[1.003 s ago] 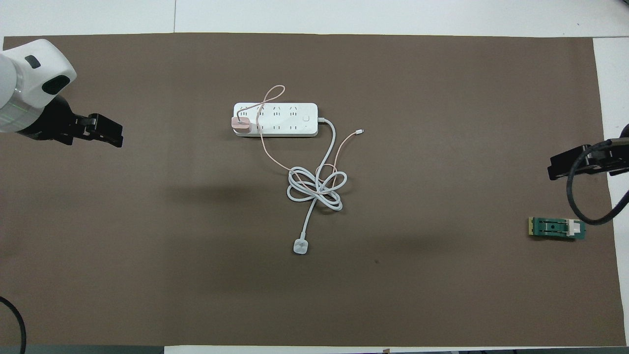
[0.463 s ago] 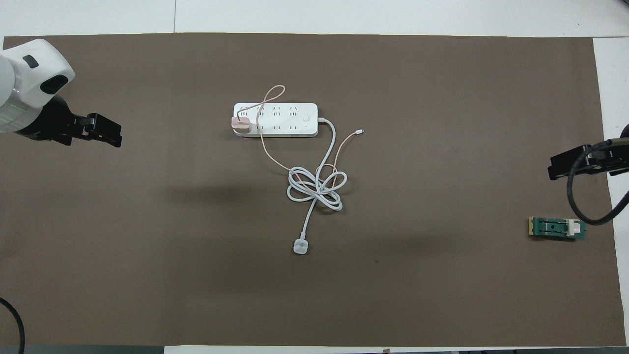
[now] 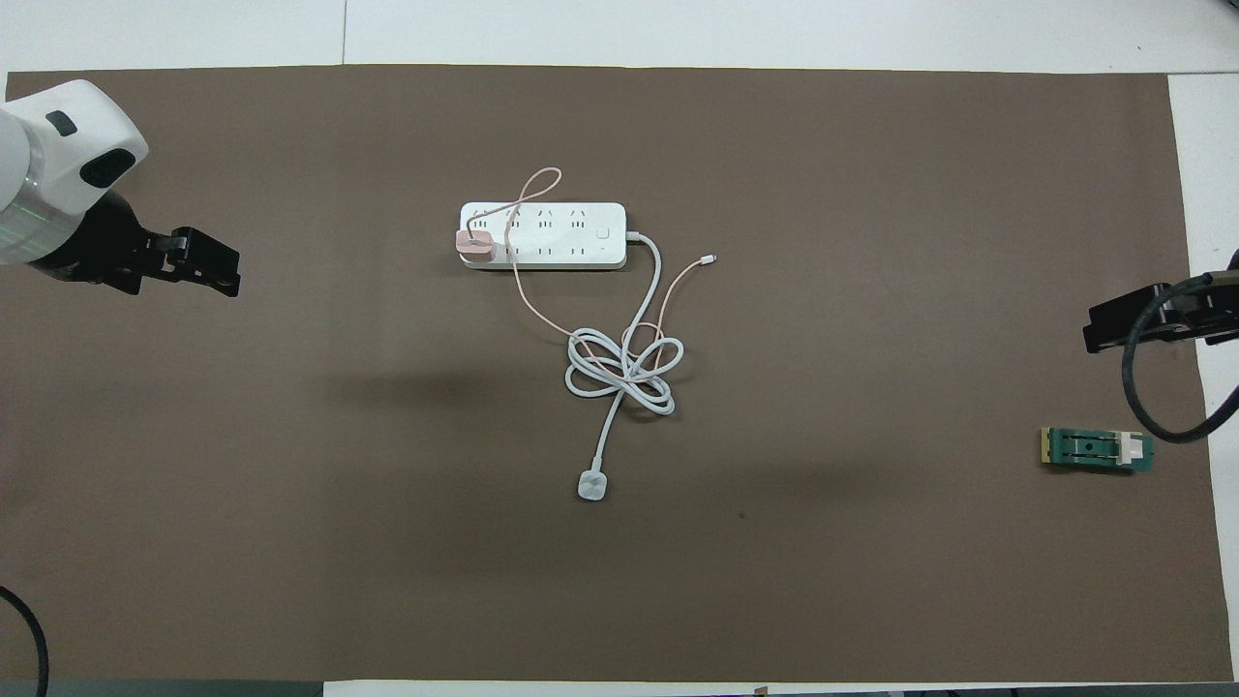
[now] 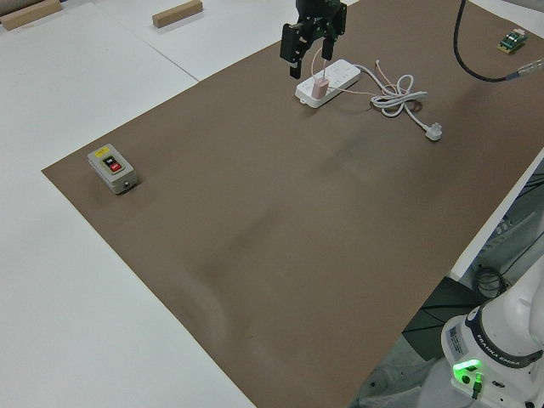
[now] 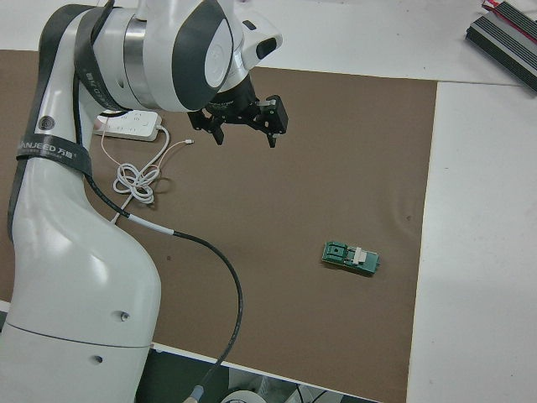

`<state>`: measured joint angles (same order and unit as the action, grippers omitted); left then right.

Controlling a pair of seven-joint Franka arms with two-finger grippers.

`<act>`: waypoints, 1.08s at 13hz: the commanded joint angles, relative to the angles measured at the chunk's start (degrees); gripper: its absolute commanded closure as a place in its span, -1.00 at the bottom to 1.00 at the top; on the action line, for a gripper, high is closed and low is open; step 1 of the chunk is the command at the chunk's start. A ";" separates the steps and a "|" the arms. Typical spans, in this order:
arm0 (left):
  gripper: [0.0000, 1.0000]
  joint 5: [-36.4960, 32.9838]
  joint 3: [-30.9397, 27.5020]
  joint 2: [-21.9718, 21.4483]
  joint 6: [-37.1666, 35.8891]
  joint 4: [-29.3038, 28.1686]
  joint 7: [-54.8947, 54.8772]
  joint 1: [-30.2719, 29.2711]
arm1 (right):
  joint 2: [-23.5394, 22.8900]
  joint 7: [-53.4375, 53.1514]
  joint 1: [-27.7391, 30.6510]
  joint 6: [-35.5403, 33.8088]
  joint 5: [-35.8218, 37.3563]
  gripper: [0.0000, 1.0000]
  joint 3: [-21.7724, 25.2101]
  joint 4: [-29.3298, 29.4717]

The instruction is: Plug charger into power strip

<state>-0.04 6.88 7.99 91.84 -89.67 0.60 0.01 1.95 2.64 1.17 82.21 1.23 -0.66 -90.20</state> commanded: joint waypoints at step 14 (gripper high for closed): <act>-1.00 0.13 -0.90 -6.32 -0.25 -4.73 1.95 1.84 | 1.30 -0.09 2.17 0.93 -0.96 -1.00 -0.48 -1.20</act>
<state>-0.05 6.60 2.84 89.85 -92.74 2.12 1.58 2.25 2.64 2.42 82.21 1.23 -0.63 -90.20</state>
